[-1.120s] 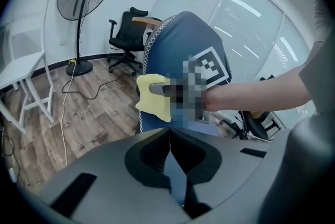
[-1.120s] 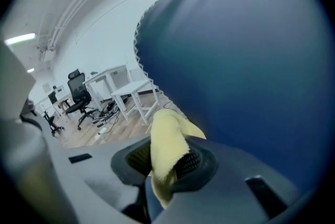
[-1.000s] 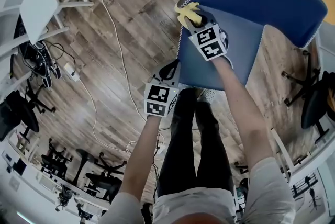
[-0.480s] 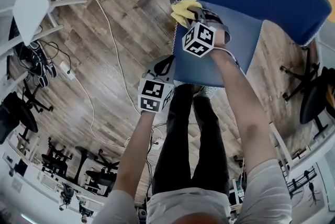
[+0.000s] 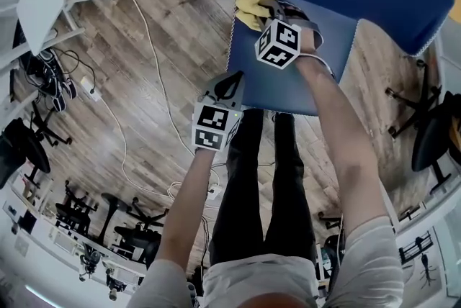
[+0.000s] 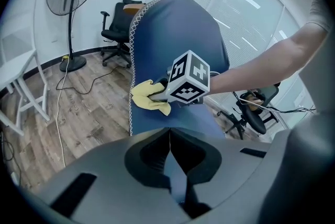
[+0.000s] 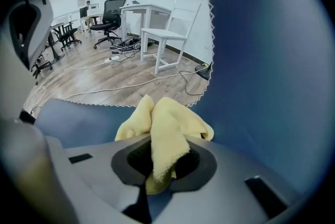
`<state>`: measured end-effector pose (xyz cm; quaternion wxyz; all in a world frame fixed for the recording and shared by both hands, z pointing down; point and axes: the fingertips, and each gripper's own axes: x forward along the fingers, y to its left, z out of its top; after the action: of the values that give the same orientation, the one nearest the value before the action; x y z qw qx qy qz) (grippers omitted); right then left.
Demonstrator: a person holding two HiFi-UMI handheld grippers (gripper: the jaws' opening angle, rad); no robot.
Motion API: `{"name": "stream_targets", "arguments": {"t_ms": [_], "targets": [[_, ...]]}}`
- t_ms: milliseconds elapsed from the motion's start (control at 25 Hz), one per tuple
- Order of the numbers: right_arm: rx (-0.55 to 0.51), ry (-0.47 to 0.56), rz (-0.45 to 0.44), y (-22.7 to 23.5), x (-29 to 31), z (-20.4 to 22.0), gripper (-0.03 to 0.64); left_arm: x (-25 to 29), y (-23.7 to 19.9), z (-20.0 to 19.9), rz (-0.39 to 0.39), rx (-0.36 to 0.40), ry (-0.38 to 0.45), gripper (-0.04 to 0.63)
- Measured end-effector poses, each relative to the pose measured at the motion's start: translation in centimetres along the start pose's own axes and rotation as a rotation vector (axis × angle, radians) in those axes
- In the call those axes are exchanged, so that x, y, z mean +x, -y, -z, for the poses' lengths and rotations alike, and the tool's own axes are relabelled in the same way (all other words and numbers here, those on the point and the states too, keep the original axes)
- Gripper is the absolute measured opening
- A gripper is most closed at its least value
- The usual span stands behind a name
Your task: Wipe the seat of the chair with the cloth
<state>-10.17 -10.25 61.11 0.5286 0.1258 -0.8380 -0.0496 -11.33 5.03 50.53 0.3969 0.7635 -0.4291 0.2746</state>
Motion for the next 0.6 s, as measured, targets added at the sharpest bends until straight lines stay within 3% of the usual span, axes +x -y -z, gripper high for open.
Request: {"name": "stream_targets", "arguments": {"t_ms": [320, 600], "targets": [[-0.032, -0.039, -0.043, -0.1, -0.6, 2.0, 0.069, 0.2, 2.7, 0.2, -0.01, -0.043, 0.007, 0.027], [-0.016, -0.047, -0.022, 0.7, -1.9, 5.5, 0.069, 1.5, 5.1, 0.9, -0.008, -0.018, -0.017, 0.028]]}}
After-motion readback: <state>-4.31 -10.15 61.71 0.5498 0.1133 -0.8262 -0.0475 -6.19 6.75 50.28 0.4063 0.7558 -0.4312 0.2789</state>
